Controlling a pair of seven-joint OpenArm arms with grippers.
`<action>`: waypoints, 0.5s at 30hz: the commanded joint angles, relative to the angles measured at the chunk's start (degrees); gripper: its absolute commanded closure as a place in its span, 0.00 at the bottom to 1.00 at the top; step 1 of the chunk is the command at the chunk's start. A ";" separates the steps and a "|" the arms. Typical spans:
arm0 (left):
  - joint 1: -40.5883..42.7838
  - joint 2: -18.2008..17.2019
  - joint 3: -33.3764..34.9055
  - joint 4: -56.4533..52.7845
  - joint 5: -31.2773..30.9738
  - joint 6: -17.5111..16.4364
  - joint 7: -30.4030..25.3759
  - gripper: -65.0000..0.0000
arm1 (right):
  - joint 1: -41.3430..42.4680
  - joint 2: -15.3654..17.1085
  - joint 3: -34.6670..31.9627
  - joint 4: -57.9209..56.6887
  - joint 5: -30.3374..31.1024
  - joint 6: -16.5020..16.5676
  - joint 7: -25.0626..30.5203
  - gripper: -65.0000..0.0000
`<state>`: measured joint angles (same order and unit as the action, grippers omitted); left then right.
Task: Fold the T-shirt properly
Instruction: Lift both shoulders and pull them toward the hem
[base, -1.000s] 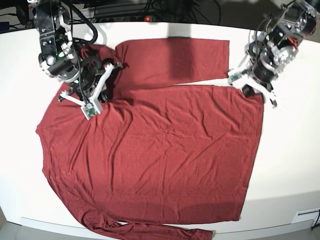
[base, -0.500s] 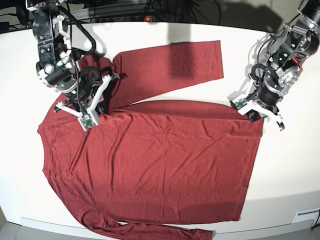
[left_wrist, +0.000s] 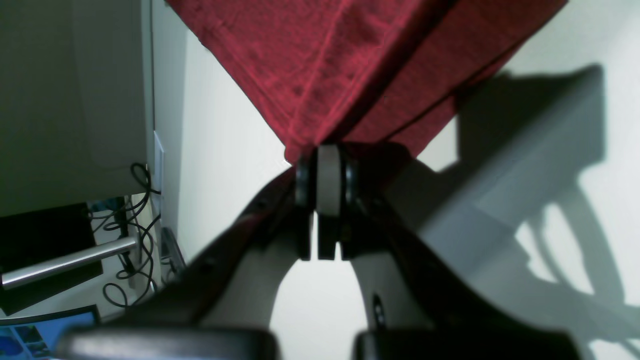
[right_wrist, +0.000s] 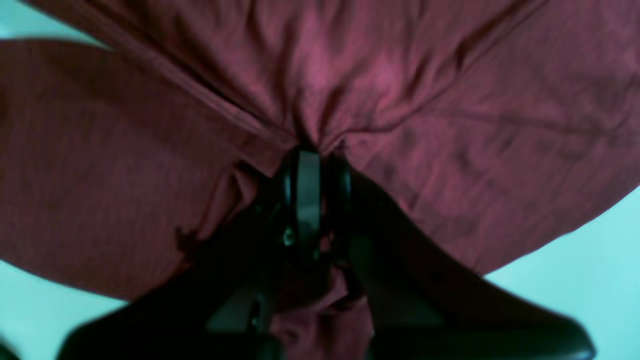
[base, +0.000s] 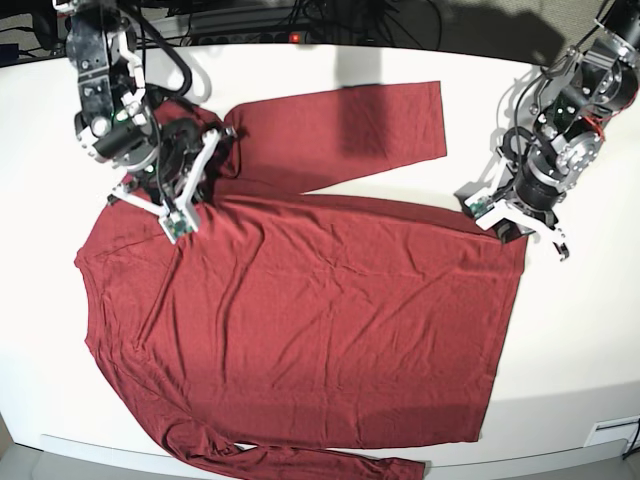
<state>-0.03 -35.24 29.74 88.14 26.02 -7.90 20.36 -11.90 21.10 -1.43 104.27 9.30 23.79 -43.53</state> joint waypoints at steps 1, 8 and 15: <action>-0.92 -0.83 -0.44 0.85 0.42 0.92 -0.37 1.00 | 0.48 0.46 0.35 1.14 0.31 -0.20 1.11 1.00; -0.92 -0.81 -0.44 0.85 0.44 0.92 -0.24 1.00 | 0.48 0.46 0.35 1.14 0.33 -0.20 1.27 0.74; -0.92 -0.81 -0.44 0.85 0.44 0.90 -0.24 1.00 | 0.48 0.44 0.35 1.14 4.07 -0.20 4.00 0.74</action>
<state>-0.01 -35.22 29.74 88.14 26.00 -7.90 20.40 -12.08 21.10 -1.43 104.27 12.64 23.79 -40.75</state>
